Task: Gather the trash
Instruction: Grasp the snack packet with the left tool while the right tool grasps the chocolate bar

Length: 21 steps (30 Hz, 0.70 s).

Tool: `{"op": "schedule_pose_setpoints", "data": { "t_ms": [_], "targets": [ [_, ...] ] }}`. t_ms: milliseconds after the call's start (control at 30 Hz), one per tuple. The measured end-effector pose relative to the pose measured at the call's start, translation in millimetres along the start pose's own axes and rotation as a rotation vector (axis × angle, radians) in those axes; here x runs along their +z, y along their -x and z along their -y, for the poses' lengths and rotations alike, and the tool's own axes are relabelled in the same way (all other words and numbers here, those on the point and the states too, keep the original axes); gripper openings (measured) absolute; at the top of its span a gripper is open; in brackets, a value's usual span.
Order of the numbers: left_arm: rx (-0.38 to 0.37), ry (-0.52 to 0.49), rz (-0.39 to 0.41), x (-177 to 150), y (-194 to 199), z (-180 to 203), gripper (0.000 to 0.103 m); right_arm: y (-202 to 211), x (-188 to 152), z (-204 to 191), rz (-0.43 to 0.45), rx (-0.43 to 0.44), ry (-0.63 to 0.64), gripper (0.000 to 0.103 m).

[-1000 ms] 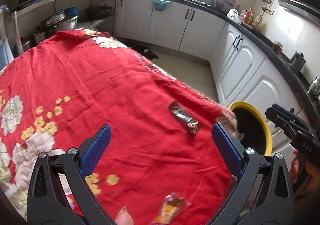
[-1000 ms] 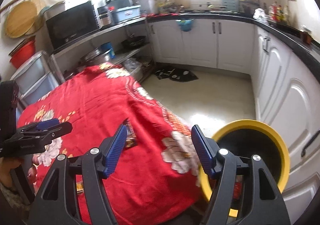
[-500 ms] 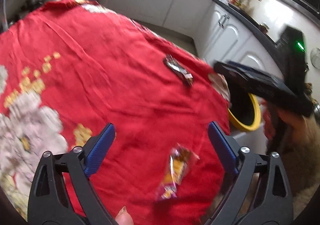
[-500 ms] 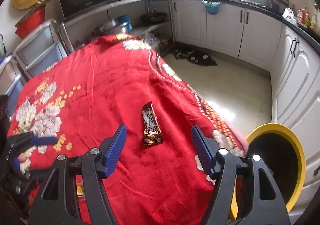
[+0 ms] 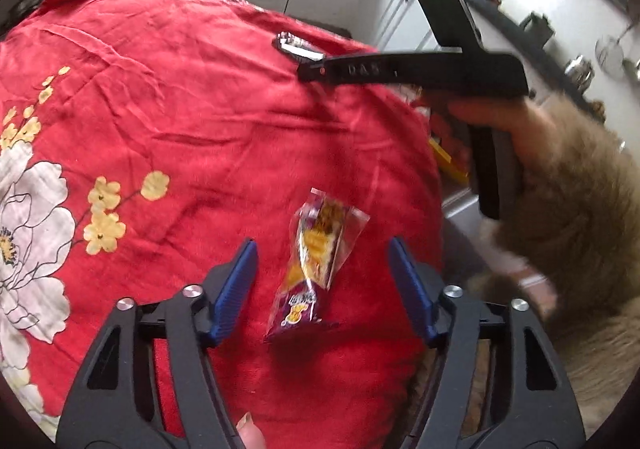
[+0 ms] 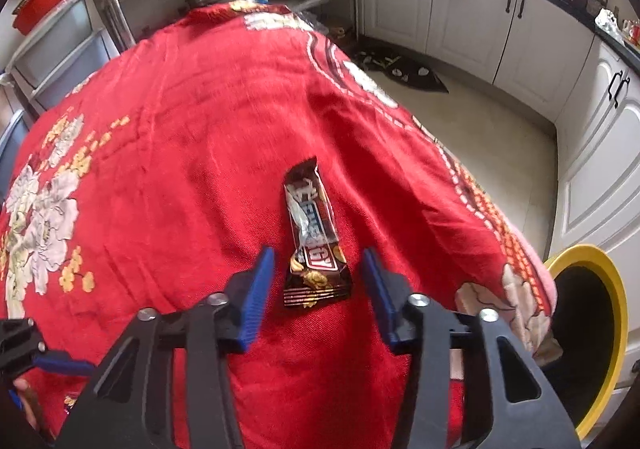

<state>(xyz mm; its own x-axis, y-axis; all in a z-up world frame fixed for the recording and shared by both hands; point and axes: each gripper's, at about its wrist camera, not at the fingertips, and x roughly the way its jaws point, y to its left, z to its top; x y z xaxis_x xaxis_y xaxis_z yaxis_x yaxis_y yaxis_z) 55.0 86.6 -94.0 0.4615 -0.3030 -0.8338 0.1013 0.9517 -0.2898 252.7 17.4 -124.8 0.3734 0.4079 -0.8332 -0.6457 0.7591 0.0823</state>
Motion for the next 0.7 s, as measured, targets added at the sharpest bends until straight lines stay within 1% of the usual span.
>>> {"op": "schedule_pose_setpoints", "data": {
  "t_ms": [33,67,100,133,167,200,367,600,700],
  "targets": [
    [0.007,-0.004,-0.005,-1,-2,1,0.05,-1,-1,1,0.002,0.005,-0.007,0.037],
    [0.014,-0.008,-0.008,-1,-4,1,0.044,0,-1,3,0.004,0.005,-0.011,0.031],
    [0.018,-0.011,-0.009,-2,-5,1,0.038,1,-2,5,0.006,0.007,-0.013,0.029],
    [0.023,-0.013,-0.008,-3,-5,0,0.034,2,-3,6,0.008,0.012,-0.016,0.029],
    [0.026,-0.012,-0.009,-3,-5,-2,0.025,4,-4,8,0.01,0.016,-0.021,0.029],
    [0.028,-0.004,-0.01,-2,-6,-4,0.022,5,-6,9,0.012,0.021,-0.025,0.029],
    [0.017,0.01,-0.007,0,-6,-13,0.018,12,-13,11,0.028,0.038,-0.05,0.029],
    [0.025,0.022,0.004,7,-10,-12,0.014,32,-30,16,0.057,0.06,-0.079,0.029],
    [0.023,0.023,0.007,16,-13,-11,0.013,43,-36,19,0.075,0.065,-0.093,0.029]
  ]
}}
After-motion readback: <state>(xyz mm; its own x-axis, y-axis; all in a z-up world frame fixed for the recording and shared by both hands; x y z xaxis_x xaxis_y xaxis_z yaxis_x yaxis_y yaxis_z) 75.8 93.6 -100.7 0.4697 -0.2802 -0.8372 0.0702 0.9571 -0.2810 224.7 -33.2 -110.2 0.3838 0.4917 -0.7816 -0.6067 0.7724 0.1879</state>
